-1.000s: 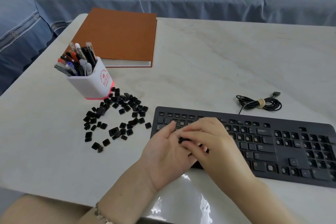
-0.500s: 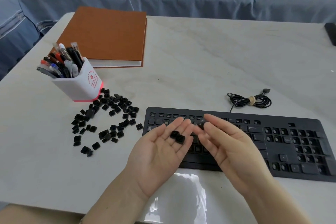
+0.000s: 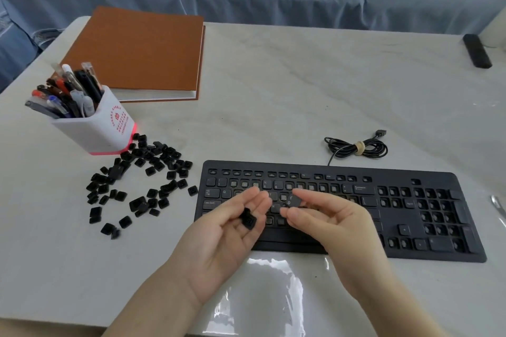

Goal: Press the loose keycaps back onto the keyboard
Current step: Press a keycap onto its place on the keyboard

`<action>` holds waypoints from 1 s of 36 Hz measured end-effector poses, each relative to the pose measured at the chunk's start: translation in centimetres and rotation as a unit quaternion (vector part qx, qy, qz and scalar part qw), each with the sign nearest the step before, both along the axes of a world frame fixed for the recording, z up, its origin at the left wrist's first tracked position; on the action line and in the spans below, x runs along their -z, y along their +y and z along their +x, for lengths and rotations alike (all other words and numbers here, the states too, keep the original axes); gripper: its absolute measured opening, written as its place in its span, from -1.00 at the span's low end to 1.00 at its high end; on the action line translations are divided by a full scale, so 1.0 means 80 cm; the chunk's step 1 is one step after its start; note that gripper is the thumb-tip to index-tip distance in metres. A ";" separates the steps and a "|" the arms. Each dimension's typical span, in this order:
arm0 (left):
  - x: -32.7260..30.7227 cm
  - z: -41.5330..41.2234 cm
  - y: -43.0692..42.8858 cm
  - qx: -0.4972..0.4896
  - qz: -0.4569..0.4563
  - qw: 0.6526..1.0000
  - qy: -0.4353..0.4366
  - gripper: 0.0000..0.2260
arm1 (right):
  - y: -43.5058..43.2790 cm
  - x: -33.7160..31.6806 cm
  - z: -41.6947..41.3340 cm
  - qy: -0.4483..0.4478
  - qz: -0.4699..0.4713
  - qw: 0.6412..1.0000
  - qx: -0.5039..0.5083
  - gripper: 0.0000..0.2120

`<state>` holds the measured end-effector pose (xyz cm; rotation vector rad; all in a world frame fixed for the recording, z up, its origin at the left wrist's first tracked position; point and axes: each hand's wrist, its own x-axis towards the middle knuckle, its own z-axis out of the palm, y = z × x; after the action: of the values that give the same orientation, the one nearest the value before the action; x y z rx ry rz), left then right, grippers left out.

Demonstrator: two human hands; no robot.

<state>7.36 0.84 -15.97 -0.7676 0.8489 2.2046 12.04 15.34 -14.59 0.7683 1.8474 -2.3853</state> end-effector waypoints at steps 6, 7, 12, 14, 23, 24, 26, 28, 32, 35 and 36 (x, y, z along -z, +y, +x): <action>0.016 0.005 0.000 0.011 -0.103 0.994 0.025 -0.84 | 0.021 0.028 0.008 -0.035 0.149 0.988 -0.014 -0.79; 0.017 0.005 0.000 0.013 -0.115 0.993 0.028 -0.85 | 0.026 0.032 0.009 -0.036 0.164 0.986 -0.016 -0.79; 0.023 0.002 0.003 0.043 -0.165 0.984 0.050 -0.85 | 0.052 0.051 0.013 -0.043 0.240 0.969 -0.043 -0.76; 0.022 0.002 0.004 0.063 -0.183 0.979 0.064 -0.81 | 0.062 0.058 0.014 -0.046 0.273 0.959 -0.056 -0.75; 0.031 0.005 0.006 0.098 -0.263 0.952 0.126 -0.81 | 0.091 0.078 -0.003 0.000 0.426 0.902 -0.069 -0.82; 0.032 0.005 0.006 0.102 -0.268 0.949 0.132 -0.83 | 0.093 0.081 -0.008 0.003 0.433 0.899 -0.065 -0.84; 0.033 0.006 0.005 0.110 -0.279 0.943 0.145 -0.85 | 0.095 0.085 -0.017 0.010 0.450 0.891 -0.062 -0.84; 0.034 0.007 0.005 0.118 -0.293 0.936 0.156 -0.88 | 0.095 0.087 -0.025 0.020 0.464 0.883 -0.063 -0.84; 0.033 0.009 0.003 0.132 -0.321 0.919 0.188 -0.90 | 0.093 0.089 -0.036 0.034 0.488 0.867 -0.089 -0.85; 0.033 0.010 0.002 0.131 -0.333 0.912 0.202 -0.91 | 0.089 0.091 -0.041 0.039 0.497 0.862 -0.098 -0.85; 0.033 0.010 0.002 0.130 -0.333 0.911 0.204 -0.91 | 0.087 0.092 -0.042 0.041 0.497 0.861 -0.100 -0.84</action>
<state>8.17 0.98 -18.62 -0.4408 1.8573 1.8483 8.66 22.32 -21.97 0.4201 2.9924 -1.2188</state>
